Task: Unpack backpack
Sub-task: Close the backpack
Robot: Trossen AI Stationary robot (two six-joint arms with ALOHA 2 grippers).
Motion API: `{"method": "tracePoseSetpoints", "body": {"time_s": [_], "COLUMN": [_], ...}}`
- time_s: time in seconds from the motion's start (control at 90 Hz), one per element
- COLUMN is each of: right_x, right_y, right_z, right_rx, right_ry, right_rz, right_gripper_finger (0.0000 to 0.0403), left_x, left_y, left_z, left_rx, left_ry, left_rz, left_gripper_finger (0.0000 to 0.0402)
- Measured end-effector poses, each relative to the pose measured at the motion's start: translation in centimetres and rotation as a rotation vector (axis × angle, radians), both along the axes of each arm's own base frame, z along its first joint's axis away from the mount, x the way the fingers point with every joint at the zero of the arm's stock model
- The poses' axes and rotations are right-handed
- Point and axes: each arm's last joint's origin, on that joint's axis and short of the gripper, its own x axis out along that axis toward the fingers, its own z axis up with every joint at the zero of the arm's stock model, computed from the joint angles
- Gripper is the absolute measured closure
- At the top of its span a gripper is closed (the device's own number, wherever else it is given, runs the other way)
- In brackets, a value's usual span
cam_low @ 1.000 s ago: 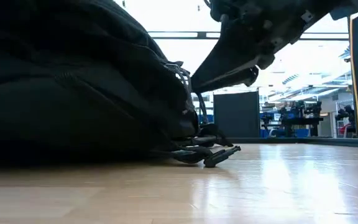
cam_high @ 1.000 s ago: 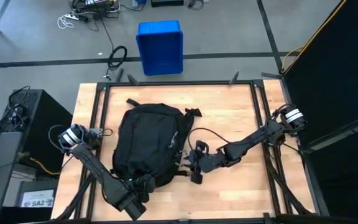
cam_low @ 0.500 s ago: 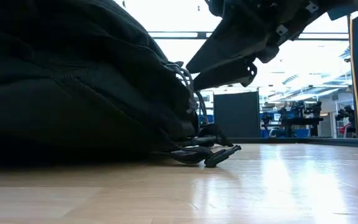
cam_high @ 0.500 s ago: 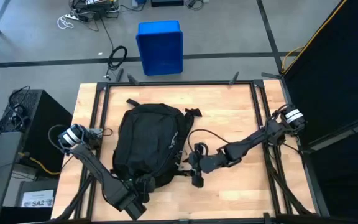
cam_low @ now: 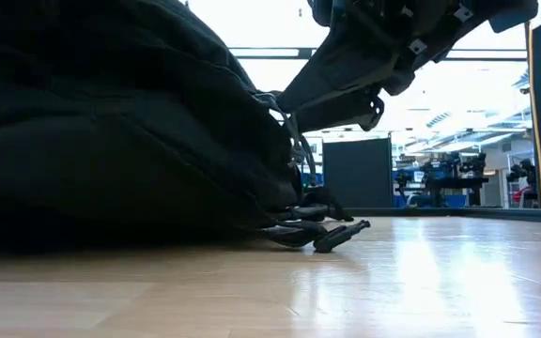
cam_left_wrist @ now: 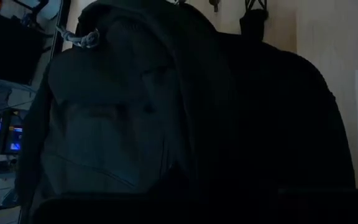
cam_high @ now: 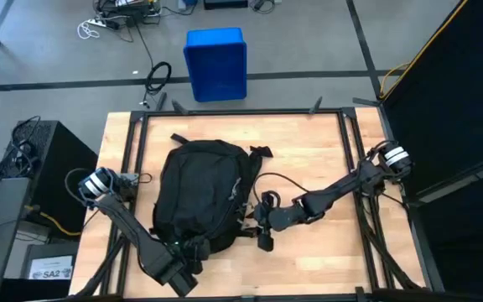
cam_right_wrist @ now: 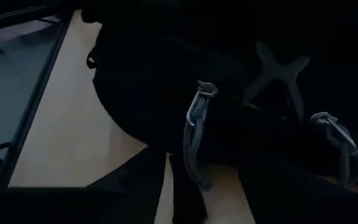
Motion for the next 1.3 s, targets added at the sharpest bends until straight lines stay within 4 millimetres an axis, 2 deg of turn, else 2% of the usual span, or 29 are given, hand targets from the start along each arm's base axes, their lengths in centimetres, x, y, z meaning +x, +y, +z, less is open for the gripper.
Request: {"method": "tracePoseSetpoints", "body": {"time_s": [0.267,0.511,0.733,0.956,1.078,1.3], "right_x": [0.2,0.3,0.0,-1.1,-1.7,-1.3], "right_y": [-0.4,-0.8,-1.0,-2.0,-2.3,-1.3], "right_z": [0.0,-0.1,-0.4,-1.5,-1.1,-0.4], "right_rx": [-0.033,-0.091,-0.129,-0.186,-0.181,-0.130], "right_ry": [0.000,0.004,0.041,0.184,0.209,0.145], "right_rz": [0.008,0.026,-0.026,-0.149,-0.215,-0.122], "right_gripper_finger": [0.0296,0.0394,0.0401,0.0403,0.0403,0.0402], "left_x": [0.2,0.2,-0.6,-2.1,-2.5,-2.3], "left_y": [-0.2,-0.3,-1.2,-2.6,-3.0,-2.7], "left_z": [0.0,0.0,-0.1,-0.2,-0.2,-0.2], "left_rx": [-0.005,-0.032,-0.063,-0.091,-0.097,-0.081], "left_ry": [-0.013,0.001,0.066,0.117,0.126,0.107], "left_rz": [-0.017,-0.020,-0.078,-0.147,-0.162,-0.152], "left_gripper_finger": [0.0401,0.0402,0.0402,0.0402,0.0402,0.0402]}}
